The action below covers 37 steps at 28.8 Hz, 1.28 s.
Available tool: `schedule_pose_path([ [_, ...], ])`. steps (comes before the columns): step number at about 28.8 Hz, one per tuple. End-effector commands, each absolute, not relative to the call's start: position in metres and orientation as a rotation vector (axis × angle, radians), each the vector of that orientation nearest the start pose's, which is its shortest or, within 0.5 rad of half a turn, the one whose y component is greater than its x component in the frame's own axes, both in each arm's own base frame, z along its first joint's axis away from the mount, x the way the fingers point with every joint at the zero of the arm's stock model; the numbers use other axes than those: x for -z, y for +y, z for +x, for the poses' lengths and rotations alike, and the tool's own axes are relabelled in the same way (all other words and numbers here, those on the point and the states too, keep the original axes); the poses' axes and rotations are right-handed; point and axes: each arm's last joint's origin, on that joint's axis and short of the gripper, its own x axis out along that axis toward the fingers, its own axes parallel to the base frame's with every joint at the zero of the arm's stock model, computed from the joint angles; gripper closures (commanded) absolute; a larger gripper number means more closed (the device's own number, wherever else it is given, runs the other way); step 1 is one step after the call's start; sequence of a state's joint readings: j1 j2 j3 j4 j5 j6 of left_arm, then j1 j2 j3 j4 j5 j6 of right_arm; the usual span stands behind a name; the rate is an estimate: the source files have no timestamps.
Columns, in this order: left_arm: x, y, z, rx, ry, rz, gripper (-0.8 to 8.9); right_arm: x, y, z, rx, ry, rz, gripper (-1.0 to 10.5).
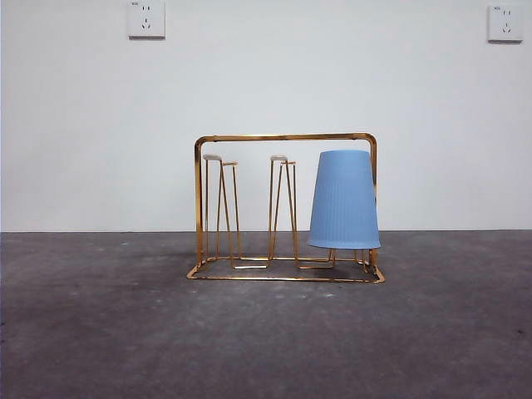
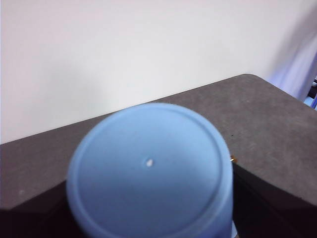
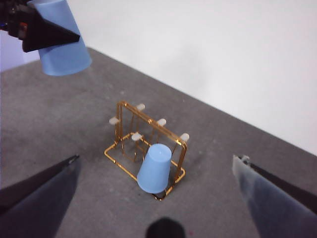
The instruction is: Pick up cup 1,put cup 1 in the cup rack,pick up cup 2,put cup 2 in the cup rack
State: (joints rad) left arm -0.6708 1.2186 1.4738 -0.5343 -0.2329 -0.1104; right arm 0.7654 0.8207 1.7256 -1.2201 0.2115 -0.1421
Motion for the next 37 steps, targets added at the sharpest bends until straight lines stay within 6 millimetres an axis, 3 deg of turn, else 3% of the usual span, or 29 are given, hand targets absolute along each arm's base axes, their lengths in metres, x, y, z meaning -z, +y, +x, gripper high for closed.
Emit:
schedule_pose_path([
  [1, -0.421, -0.153, 0.203, 0.417, 0.296, 0.040, 8.22, -0.495, 0.021, 0.031, -0.561, 0.257, -0.274, 3.8],
  [8, -0.374, -0.157, 0.218, 0.378, 0.310, 0.046, 8.22, -0.491, 0.020, 0.030, -0.557, 0.306, -0.260, 3.8],
  [26, -0.317, -0.179, 0.278, 0.349, 0.380, 0.108, 8.22, -0.489, 0.020, 0.029, -0.550, 0.331, -0.233, 3.8],
  [37, -0.281, -0.192, 0.301, 0.339, 0.445, 0.134, 8.22, -0.486, 0.019, 0.029, -0.545, 0.367, -0.228, 3.9],
])
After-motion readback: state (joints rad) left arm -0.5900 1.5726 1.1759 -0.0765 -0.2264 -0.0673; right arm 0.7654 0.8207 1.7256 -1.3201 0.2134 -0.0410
